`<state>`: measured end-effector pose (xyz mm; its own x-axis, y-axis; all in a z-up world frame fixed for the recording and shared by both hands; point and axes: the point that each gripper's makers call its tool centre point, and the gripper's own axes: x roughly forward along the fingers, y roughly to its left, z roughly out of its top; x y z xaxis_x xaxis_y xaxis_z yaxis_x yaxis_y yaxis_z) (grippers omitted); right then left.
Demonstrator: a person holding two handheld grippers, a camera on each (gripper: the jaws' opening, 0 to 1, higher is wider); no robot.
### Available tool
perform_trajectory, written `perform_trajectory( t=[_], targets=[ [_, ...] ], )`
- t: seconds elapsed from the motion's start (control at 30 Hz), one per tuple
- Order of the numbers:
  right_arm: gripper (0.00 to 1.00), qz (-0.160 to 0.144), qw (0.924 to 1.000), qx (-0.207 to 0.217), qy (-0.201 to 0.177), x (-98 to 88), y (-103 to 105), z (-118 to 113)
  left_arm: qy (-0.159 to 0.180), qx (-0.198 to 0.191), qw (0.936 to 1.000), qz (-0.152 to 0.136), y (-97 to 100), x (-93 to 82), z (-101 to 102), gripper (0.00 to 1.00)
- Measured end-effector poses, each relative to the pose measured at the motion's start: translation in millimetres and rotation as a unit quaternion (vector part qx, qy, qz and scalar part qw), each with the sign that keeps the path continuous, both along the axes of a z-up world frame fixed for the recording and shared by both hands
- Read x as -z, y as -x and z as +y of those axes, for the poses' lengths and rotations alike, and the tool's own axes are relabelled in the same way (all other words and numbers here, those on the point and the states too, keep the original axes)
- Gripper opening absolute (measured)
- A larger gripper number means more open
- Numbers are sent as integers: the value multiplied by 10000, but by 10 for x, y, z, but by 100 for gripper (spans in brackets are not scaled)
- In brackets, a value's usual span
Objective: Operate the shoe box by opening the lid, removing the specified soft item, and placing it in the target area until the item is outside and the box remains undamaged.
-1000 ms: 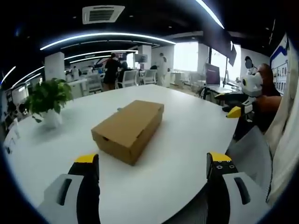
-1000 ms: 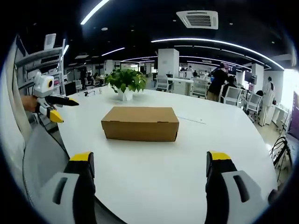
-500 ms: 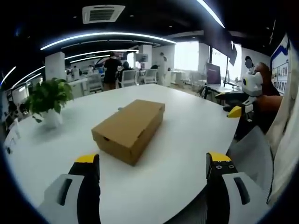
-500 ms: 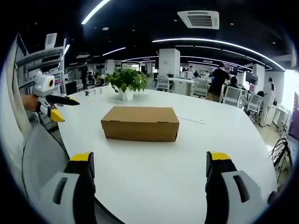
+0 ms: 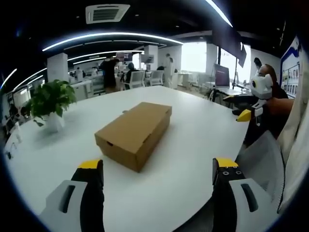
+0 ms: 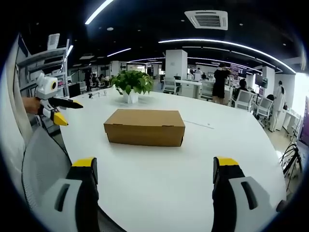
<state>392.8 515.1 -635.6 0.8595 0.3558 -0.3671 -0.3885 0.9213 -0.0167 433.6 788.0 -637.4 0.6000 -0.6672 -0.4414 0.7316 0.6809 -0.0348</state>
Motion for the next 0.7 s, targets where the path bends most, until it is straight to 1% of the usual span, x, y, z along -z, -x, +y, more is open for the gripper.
perform_trajectory(
  t=[0.53, 0.7],
  targets=[
    [95, 8, 9997, -231, 80, -4, -123, -1, -13, -23, 10000, -43, -94, 3, -73, 95],
    [95, 18, 9995, -310, 100, 1, -184, 10, -54, -71, 9999, -57, -140, 13, -52, 94]
  ],
)
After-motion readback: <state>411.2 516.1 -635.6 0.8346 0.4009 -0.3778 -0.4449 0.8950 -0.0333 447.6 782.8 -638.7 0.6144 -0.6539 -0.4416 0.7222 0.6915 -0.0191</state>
